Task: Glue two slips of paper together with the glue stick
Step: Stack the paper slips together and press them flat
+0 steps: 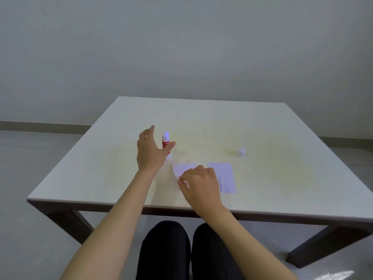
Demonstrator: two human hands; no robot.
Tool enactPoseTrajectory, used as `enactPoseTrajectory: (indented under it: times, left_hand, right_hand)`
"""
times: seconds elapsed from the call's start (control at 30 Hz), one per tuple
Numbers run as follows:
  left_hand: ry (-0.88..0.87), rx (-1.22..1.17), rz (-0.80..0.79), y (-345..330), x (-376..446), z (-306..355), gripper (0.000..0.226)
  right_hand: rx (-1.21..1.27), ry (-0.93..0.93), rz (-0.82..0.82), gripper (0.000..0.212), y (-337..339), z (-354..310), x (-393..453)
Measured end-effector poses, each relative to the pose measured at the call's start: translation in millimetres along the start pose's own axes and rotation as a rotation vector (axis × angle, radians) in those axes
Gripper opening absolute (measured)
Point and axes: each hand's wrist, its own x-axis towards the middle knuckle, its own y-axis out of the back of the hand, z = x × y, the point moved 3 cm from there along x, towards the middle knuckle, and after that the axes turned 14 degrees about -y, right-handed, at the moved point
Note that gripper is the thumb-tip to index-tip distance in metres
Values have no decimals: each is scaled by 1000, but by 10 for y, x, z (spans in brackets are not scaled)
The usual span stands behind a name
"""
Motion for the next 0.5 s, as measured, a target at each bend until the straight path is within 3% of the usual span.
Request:
enactPoseTrajectory:
  times: [0.07,0.13,0.2,0.3,0.37,0.43,0.5]
  left_hand:
    - [-83,-28,195,97,-88,99,65]
    - [-105,-127,289,169,-193,185,38]
    - [-35,-235,174,144,-277,236,20]
    - [151,-465,-169,-58,-484,324,27]
    - [293,-640,-373,-225,-644,396,26]
    - [377,-772,-422,-343,-737,447,21]
    - [408,-826,-361,-402,-757,481,13]
  right_hand:
    - [302,-161,19,21,184,111,75]
    - [611,-354,49,15,365,274,176]
    - [900,-550,40,14,473,446,267]
    - [1365,-821,-21,15,518,639,289]
    - [1522,-918,-68,15,477,697,237]
    - [1589,-961,-81,14,416,730,185]
    - [1616,-969,-75,12,377,763,147]
